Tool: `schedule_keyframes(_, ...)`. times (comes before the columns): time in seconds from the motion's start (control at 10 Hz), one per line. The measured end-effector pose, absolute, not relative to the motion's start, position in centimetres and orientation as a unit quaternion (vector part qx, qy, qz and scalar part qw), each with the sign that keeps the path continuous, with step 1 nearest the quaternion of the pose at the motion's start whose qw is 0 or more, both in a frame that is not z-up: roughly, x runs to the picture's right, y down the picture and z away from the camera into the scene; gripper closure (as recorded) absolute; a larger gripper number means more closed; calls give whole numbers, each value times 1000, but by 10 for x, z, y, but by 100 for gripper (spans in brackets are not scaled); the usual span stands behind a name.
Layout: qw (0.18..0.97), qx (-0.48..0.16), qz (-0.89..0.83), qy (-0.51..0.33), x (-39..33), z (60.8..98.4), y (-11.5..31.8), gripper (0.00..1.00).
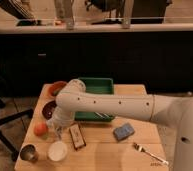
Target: Place towel in metal cup
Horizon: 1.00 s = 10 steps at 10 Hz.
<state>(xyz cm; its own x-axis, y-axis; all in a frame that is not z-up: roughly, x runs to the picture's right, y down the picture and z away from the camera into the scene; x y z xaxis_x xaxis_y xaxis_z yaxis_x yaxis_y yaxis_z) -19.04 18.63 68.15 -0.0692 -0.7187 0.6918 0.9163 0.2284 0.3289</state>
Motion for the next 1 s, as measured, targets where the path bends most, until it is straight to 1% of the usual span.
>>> schedule_keyframes(0.2, 650, -100, -622, -425, -221, 670, 188, 100)
schedule_keyframes(0.5, 621, -84, -629, -460, -250, 655, 204, 100)
schedule_keyframes(1.0, 582, -75, -638, -498, -280, 638, 225, 100)
